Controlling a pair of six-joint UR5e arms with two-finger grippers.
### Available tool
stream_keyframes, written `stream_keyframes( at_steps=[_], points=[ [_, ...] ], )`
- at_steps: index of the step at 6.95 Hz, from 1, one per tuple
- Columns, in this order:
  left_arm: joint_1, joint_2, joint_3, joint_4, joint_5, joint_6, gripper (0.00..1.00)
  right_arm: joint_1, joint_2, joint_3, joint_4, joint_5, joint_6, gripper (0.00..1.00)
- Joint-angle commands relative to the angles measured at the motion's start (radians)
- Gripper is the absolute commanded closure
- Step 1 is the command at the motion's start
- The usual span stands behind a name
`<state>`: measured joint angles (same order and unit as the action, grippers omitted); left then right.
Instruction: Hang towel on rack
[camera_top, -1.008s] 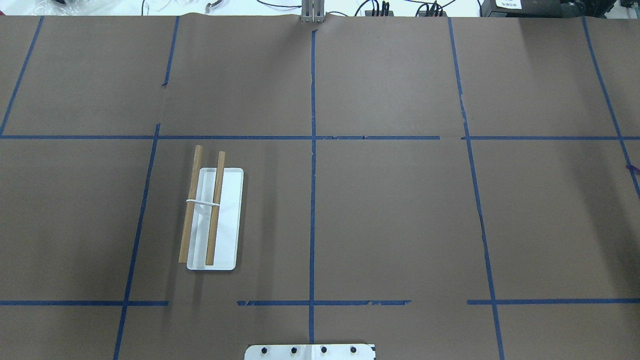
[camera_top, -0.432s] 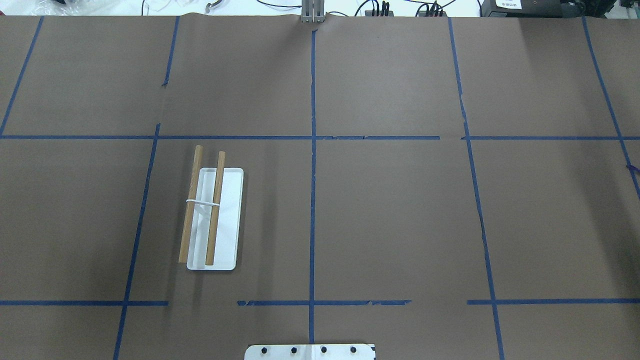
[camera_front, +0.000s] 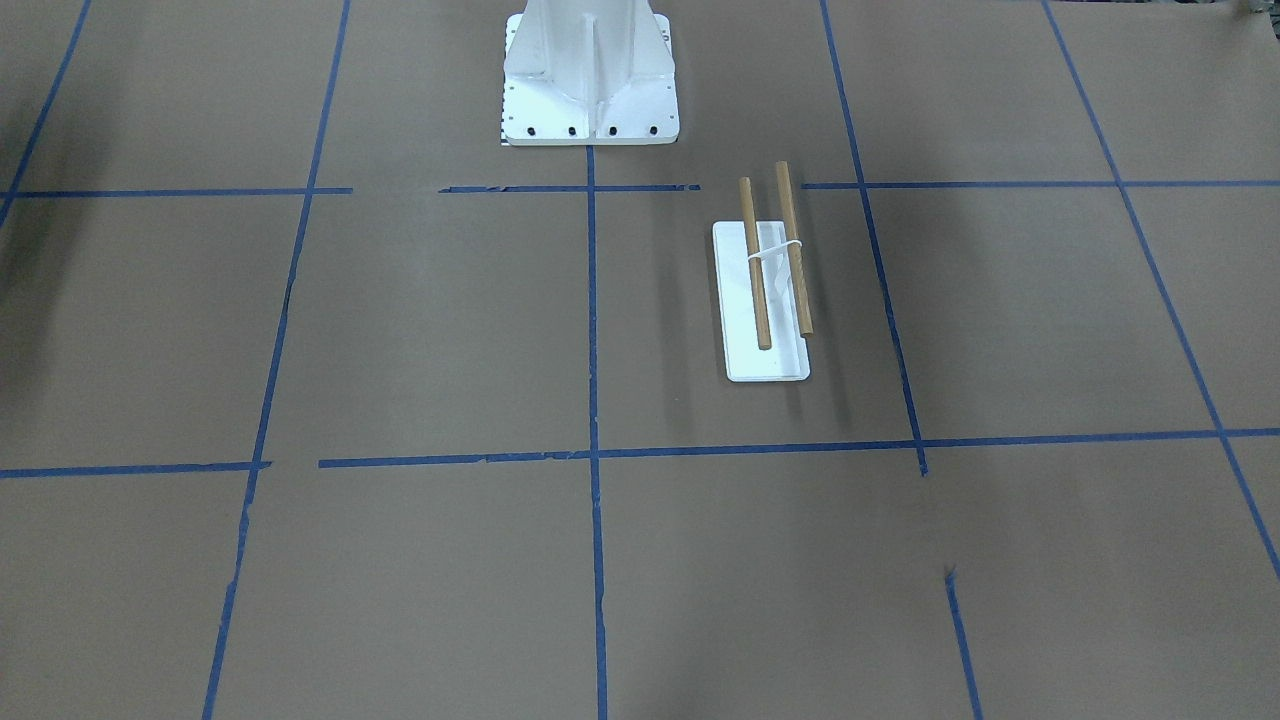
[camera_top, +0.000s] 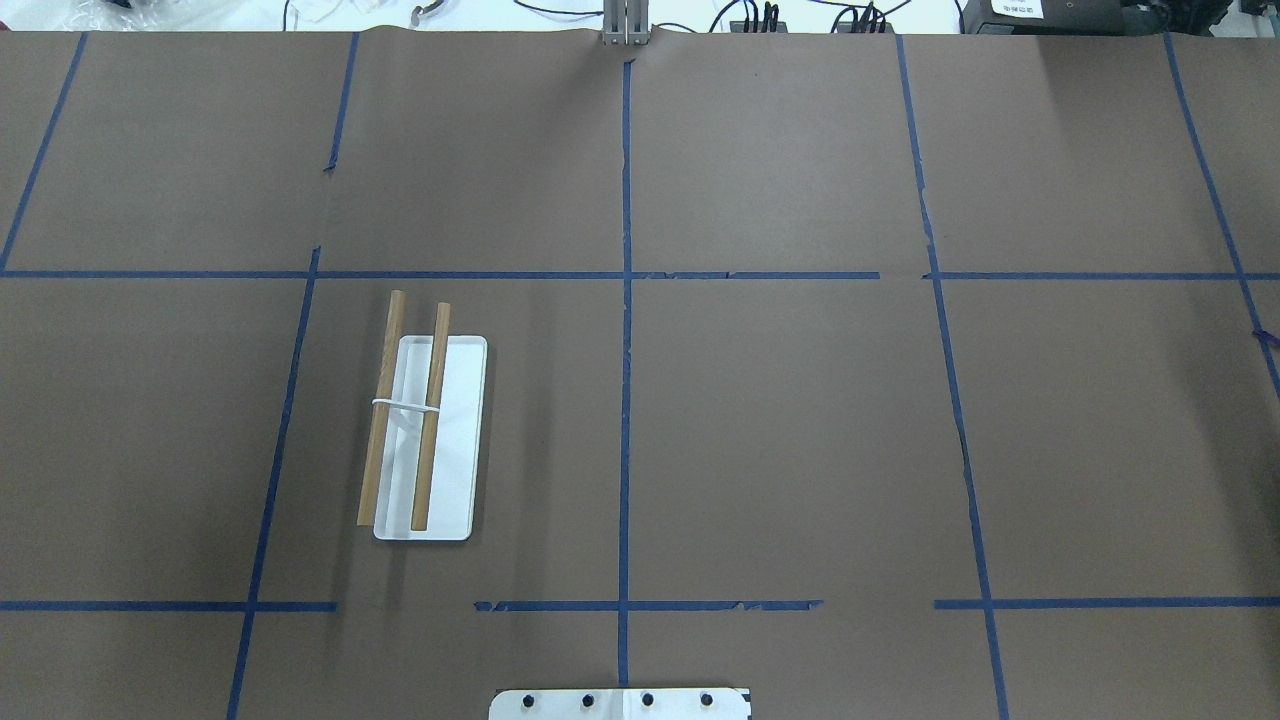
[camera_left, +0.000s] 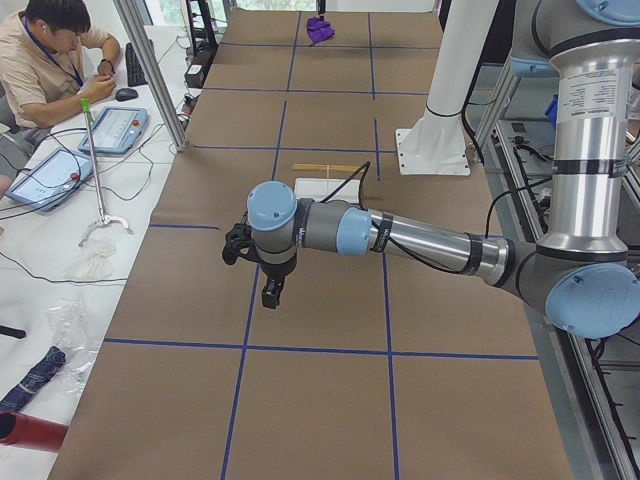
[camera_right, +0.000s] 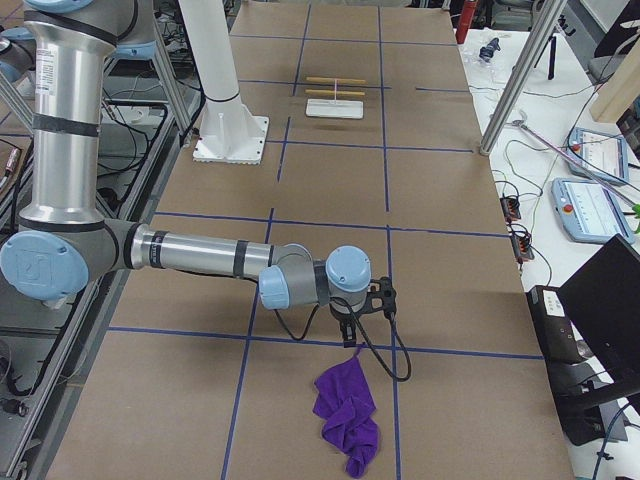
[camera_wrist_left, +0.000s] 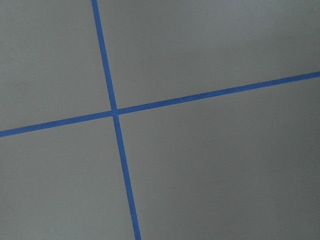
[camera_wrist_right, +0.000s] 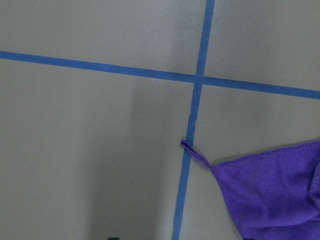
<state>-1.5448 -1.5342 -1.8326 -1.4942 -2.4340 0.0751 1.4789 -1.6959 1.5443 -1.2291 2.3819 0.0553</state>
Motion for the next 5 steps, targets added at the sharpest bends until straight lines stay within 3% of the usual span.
stream_keyframes(
  at_steps=[1, 3, 5],
  points=[
    [0.0, 0.0, -0.004, -0.001, 0.0, -0.002, 0.0, 0.0, 0.043, -0.186, 0.135, -0.064, -0.009, 0.19],
    [0.0, -0.001, -0.005, -0.001, 0.0, -0.003, 0.0, 0.003, 0.108, -0.313, 0.132, -0.18, -0.087, 0.23],
    [0.0, -0.001, -0.005, -0.001, 0.0, -0.003, 0.0, 0.011, 0.174, -0.435, 0.138, -0.188, -0.127, 0.3]
  ],
)
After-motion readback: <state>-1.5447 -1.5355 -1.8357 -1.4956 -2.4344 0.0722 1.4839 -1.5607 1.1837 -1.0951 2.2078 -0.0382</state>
